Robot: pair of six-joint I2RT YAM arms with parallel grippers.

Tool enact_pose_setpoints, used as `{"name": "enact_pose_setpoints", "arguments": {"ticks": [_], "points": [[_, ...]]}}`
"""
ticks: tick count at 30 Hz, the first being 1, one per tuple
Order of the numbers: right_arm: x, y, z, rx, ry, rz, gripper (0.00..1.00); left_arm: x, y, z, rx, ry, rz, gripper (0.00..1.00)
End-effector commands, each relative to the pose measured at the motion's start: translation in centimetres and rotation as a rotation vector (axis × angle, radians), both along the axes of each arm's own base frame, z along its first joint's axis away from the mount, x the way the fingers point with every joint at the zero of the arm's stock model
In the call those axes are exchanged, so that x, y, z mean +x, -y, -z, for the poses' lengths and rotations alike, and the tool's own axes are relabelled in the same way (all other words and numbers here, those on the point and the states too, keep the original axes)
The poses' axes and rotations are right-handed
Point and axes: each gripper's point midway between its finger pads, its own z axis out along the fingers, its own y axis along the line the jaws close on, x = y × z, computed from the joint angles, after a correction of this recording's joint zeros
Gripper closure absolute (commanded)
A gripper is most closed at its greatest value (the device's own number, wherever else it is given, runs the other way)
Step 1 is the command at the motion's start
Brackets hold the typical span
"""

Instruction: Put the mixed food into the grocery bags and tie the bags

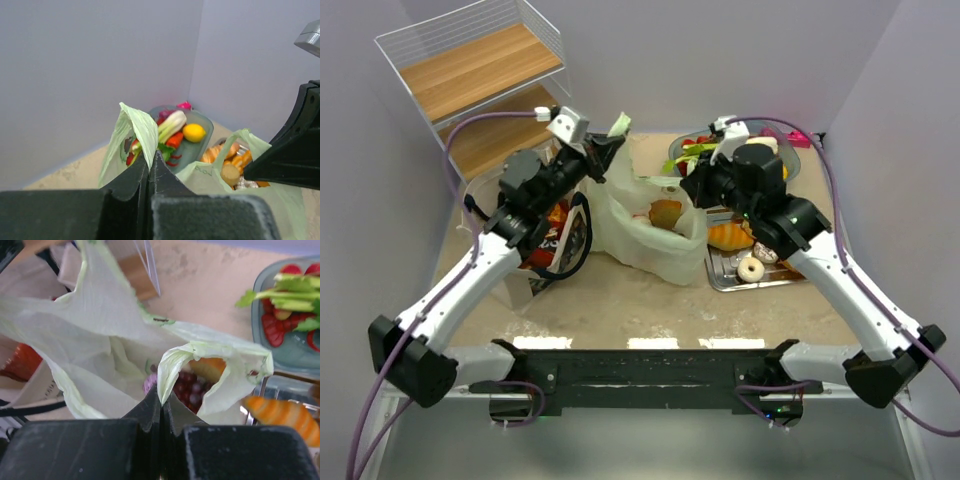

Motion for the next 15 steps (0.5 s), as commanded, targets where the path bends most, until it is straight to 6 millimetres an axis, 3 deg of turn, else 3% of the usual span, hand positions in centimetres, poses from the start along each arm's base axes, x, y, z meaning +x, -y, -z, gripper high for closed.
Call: {"name": "enact_pose_setpoints", "arguments": {"ticks": [1,3,4,9,10,12,13,15], "points": [[-0.5,1.8,-4.6,0.042,0.107,0.060,1.00,-2.8,-3.8,-5.8,-0.062,0.200,-0.113,1.00],[-0.6,2.3,-2.8,0.014,0.077,0.078,1.00,-3.7,-4.4,-5.5,-0.074,0.200,-0.115,1.00],[-0.6,2.3,-1.9,0.004,0.058,0.082,1.00,-3.7,-4.3,-3.8,-0.062,0.170,-0.108,1.00],[-1.1,3.3,2.9,-0.059,-0.032,0.119,1.00,-4.7,-3.7,0.2,-0.048,0.092,-0.049,1.00],[-1.2,3.4,3.2,-0.056,-0.043,0.126,1.00,-4.8,-3.6,1.6,-0.031,0.067,-0.043,1.00],[-1.6,3.8,3.4,-0.054,-0.044,0.136,1.00,-5.2,-3.9,2.1,-0.029,0.059,-0.047,1.00],[-1.7,4.0,3.4,-0.056,-0.043,0.139,0.96,-5.3,-4.0,2.9,-0.024,0.047,-0.049,1.00],[-2.0,4.5,2.4,-0.055,-0.031,0.150,0.73,-5.8,-4.6,2.7,-0.037,0.056,-0.060,1.00]]}}
